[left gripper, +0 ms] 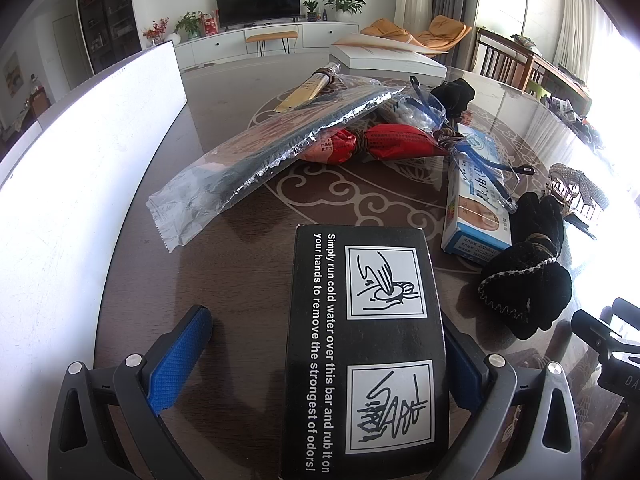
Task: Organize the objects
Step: 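Lift the black box off the table with the left gripper, then grasp the silver rhinestone bag with the right gripper while the left holds the box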
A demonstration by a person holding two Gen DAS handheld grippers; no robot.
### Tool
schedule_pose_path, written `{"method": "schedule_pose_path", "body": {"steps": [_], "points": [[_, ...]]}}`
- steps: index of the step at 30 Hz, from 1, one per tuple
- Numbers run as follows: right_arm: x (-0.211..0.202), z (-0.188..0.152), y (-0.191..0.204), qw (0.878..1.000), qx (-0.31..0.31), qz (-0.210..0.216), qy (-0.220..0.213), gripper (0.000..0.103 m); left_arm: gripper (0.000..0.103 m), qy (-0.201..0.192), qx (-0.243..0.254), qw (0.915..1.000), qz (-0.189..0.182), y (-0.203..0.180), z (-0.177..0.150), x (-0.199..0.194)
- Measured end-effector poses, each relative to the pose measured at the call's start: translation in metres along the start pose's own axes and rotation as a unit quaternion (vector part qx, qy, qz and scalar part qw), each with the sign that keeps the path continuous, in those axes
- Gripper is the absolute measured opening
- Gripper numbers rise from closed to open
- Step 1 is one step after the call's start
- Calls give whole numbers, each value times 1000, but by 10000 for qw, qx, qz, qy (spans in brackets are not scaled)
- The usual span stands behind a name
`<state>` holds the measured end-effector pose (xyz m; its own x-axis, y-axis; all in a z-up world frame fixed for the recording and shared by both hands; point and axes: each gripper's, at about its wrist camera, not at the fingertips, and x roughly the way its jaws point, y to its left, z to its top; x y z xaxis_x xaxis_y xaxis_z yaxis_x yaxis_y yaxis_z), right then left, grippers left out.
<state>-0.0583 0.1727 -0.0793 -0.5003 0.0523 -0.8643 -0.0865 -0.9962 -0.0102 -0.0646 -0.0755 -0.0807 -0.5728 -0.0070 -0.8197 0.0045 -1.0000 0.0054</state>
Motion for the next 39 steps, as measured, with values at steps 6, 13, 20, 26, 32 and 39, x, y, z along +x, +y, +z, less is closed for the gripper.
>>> {"method": "schedule_pose_path", "body": {"steps": [6,13,20,26,32,39], "points": [[1,2,1,10000,5,-5,23,103,103,-1,2,10000,-1,0,0,0],[2,2,1,10000,12,-6,-25,103,103,-2,4,10000,-2,0,0,0],[2,3,2,10000,11,-9,-36,103,103,-2,6,10000,-2,0,0,0],[2,3,2,10000,10,-7,-36,103,103,-2,7,10000,-4,0,0,1],[1,2,2,10000,-10,-6,-37,103,103,68,37,10000,-20,1,0,-1],[1,3,1,10000,-16,47,-54,103,103,295,331,9988,-225,-2,-1,-5]]}}
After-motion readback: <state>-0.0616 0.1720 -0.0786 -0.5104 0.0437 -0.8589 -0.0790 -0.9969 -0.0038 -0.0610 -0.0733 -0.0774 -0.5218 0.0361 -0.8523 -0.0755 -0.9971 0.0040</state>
